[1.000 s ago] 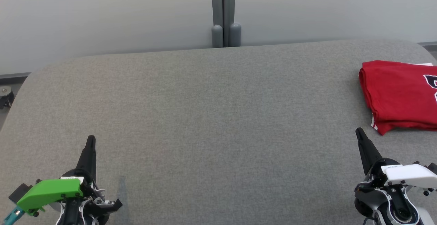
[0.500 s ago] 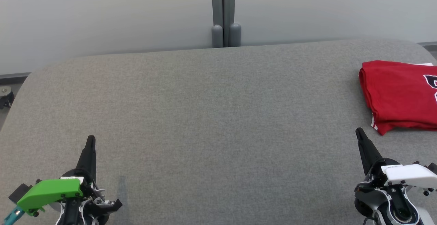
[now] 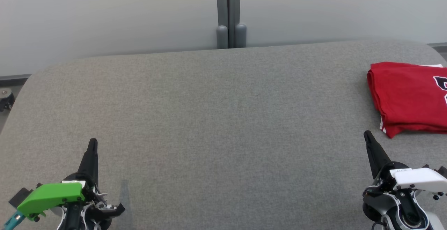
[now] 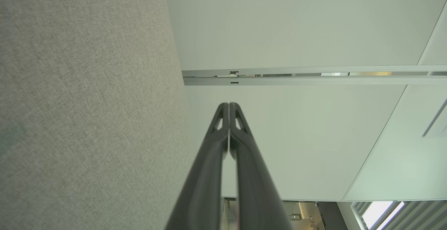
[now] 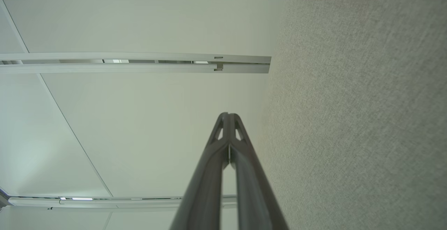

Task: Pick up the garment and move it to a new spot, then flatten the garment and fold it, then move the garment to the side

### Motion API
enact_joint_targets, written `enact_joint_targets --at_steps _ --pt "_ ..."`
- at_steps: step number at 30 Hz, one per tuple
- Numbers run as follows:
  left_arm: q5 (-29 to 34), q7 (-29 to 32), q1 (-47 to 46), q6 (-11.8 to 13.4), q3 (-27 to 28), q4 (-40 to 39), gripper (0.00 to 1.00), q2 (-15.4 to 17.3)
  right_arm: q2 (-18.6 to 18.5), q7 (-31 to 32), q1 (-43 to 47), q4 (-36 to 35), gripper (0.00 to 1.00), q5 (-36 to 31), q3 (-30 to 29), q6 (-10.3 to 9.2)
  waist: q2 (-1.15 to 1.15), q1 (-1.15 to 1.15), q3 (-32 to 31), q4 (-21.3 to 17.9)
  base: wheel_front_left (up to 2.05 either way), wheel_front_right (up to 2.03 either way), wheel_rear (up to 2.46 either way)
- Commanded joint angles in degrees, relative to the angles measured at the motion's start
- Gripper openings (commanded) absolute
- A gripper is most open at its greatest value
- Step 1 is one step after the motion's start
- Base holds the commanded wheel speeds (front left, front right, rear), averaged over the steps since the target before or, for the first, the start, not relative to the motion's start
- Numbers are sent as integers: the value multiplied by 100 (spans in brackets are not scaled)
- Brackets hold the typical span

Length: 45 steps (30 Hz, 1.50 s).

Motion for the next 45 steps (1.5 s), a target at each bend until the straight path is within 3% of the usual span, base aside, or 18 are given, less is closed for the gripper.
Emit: enact_joint_targets --at_steps 1,45 --pt "11 4 -69 -19 17 -20 0 25 -32 20 -38 -20 0 11 -11 0 0 0 0 0 0 0 0" --pt "19 10 -69 -19 22 -20 0 19 -31 20 -38 -20 0 10 -11 0 0 0 0 0 0 0 0"
